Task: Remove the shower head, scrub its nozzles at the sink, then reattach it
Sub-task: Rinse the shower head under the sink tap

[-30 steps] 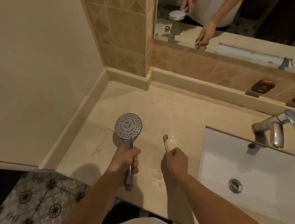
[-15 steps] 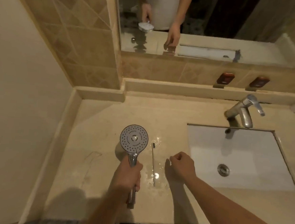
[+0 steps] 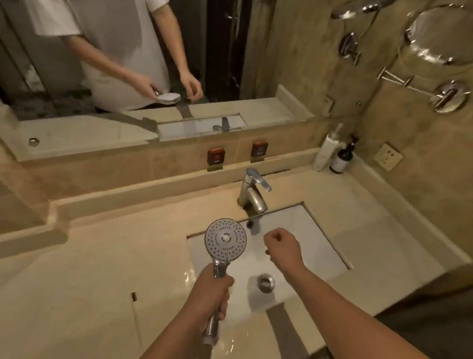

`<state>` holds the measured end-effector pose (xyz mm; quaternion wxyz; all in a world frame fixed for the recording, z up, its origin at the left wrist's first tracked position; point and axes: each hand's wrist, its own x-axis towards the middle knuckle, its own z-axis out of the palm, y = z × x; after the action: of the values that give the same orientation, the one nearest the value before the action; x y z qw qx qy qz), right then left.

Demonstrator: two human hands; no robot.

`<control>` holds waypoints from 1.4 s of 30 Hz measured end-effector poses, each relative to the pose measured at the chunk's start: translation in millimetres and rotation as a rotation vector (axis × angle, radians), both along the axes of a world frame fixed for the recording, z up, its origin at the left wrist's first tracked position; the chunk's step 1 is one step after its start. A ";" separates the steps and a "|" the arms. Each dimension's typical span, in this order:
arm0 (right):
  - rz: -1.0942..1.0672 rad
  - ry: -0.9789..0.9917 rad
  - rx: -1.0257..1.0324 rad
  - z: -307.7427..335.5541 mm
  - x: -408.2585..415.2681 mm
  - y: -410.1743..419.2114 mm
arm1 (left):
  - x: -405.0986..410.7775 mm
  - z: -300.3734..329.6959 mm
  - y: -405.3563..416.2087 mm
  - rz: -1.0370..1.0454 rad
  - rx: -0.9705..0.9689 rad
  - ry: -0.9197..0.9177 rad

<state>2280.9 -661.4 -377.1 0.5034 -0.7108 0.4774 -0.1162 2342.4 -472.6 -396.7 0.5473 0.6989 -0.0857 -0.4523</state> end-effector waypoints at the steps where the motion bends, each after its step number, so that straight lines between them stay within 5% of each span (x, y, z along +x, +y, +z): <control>1: 0.009 -0.002 0.006 1.5 -2.3 -13.0 | -5.1 1.6 -16.6 -0.007 0.001 -0.004; 8: 0.118 -0.007 0.005 1.5 -10.4 -94.9 | -38.7 0.0 -115.8 0.061 0.009 0.031; 15: 0.218 0.029 0.006 -15.3 1.6 -132.6 | -54.5 -13.1 -128.4 0.215 0.041 0.125; 26: 0.570 0.093 -0.507 -19.0 82.9 -149.2 | -20.6 -59.2 -126.6 0.203 0.125 0.204; 34: 0.812 0.183 -0.576 -29.9 128.2 -154.2 | -13.4 -72.6 -157.1 0.245 0.007 0.209; 42: 0.887 0.278 -0.794 -44.8 156.0 -168.5 | -3.8 -66.5 -187.4 0.369 0.210 0.244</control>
<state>2436.8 -830.0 -421.9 0.1333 -0.9837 0.1173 0.0296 2338.6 -660.0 -463.2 0.5512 0.6961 0.1577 -0.4321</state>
